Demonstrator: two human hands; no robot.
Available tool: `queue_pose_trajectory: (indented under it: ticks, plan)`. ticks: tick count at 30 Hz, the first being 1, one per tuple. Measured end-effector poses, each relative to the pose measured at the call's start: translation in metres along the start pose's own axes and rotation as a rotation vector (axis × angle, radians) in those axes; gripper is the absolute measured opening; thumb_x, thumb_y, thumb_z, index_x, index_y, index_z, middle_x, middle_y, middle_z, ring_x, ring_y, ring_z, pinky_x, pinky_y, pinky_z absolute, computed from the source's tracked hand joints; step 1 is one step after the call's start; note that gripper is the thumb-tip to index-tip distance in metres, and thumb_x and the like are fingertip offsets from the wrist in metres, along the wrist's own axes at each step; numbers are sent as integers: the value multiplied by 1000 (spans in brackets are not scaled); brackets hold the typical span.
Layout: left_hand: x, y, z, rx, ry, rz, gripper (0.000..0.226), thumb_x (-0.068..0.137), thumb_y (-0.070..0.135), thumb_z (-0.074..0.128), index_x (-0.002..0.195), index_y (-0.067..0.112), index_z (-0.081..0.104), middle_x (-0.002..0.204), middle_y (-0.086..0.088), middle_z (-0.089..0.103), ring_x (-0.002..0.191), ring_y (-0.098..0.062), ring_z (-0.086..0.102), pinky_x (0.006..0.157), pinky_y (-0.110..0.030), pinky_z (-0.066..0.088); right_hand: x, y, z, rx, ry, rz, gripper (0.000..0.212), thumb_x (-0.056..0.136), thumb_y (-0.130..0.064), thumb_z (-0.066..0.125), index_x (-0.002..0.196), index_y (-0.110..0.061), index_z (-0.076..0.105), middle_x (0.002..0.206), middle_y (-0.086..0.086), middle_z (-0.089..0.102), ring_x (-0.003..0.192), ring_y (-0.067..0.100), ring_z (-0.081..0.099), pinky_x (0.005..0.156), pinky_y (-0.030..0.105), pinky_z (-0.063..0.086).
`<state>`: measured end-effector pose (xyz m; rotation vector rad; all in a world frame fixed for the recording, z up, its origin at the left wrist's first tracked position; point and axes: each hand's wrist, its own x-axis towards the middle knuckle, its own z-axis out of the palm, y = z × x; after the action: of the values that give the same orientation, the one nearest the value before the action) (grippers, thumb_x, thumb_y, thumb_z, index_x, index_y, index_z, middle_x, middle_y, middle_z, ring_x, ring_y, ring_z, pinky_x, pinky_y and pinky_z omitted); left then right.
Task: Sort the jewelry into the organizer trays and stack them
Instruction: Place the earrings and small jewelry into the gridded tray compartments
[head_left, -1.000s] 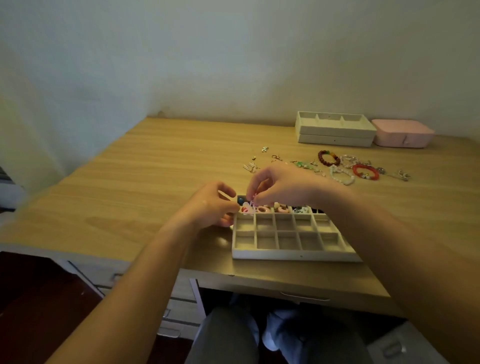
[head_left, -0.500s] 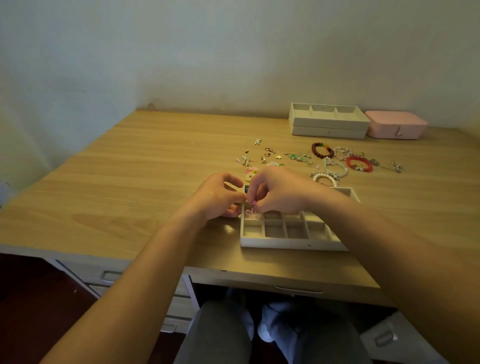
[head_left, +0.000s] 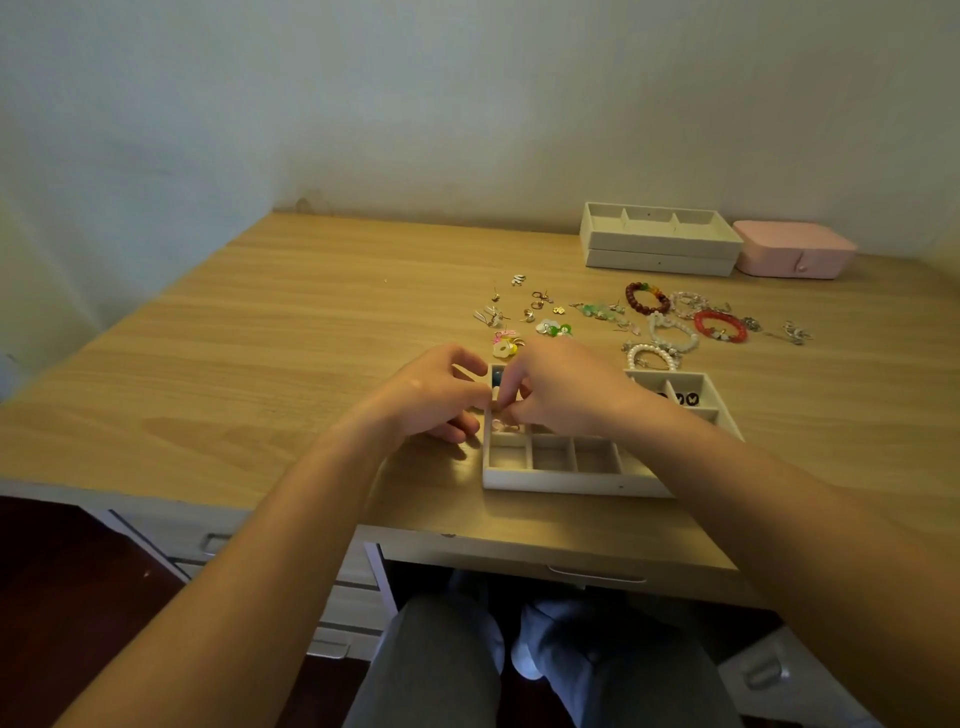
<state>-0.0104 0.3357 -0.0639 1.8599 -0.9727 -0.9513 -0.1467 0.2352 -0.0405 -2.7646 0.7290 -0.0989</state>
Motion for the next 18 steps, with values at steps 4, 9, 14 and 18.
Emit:
queue_pose_trajectory:
  ticks: [4, 9, 14, 18]
  plan:
    - [-3, 2, -1, 53, -26, -1, 43, 88, 9, 68, 128, 15, 52, 113, -12, 66, 70, -17, 66, 57, -27, 53, 1, 6, 2, 82, -33, -1, 10, 90, -28, 75, 95, -30, 83, 78, -20, 62, 73, 5, 54, 57, 25, 37]
    - [2, 1, 2, 152, -31, 14, 53, 80, 19, 76, 126, 21, 49, 105, -4, 64, 69, -14, 59, 51, -26, 42, 0, 8, 3, 159, -29, 11, 10, 91, -29, 75, 95, -25, 84, 74, -15, 67, 67, 4, 54, 53, 21, 34]
    - [8, 1, 8, 244, 11, 2, 65, 69, 32, 83, 123, 22, 49, 103, -4, 67, 86, -18, 59, 70, -32, 45, 0, 7, 5, 173, -28, 18, 12, 92, -25, 74, 97, -22, 84, 78, -10, 71, 69, 3, 56, 54, 21, 39]
    - [10, 4, 11, 291, 25, -6, 72, 59, 31, 82, 122, 21, 49, 100, -5, 66, 90, -20, 61, 72, -33, 45, -1, 7, 4, 150, -39, 33, 11, 91, -24, 74, 97, -23, 83, 73, -13, 67, 67, 4, 54, 54, 21, 37]
